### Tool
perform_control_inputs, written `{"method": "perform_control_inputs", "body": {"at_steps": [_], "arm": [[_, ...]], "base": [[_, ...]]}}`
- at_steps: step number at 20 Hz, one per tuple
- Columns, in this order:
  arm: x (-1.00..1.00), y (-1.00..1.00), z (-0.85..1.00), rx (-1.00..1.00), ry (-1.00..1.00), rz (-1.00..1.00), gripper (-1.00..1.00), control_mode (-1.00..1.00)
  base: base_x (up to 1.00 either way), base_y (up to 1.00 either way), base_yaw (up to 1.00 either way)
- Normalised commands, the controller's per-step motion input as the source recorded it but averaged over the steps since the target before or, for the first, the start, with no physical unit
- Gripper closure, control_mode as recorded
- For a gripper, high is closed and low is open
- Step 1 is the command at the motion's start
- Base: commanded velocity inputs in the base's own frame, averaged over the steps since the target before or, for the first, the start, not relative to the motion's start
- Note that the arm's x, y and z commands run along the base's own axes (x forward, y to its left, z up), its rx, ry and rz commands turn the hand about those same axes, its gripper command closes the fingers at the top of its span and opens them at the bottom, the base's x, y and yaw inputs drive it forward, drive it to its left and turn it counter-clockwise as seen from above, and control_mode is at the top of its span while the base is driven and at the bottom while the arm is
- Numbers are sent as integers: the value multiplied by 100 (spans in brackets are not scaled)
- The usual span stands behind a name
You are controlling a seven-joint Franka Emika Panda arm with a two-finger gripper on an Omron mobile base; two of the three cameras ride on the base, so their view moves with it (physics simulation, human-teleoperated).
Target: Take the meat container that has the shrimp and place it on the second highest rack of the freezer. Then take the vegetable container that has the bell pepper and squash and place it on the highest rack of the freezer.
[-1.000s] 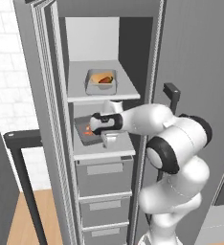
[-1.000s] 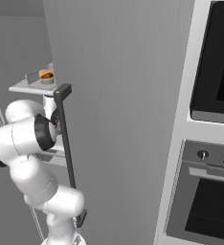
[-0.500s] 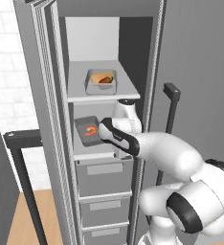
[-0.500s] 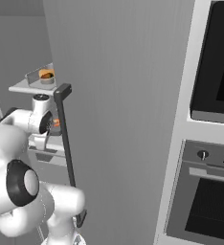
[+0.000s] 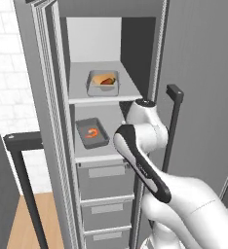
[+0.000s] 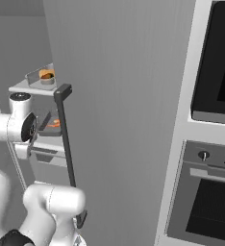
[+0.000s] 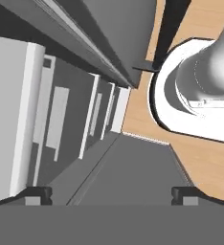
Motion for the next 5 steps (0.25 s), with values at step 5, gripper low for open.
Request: {"method": "perform_control_inputs", "body": {"at_steps": [5], "arm": [[-100,-46,48,-6,-11,7,-100,-100]], "base": [[0,0,0]]}}
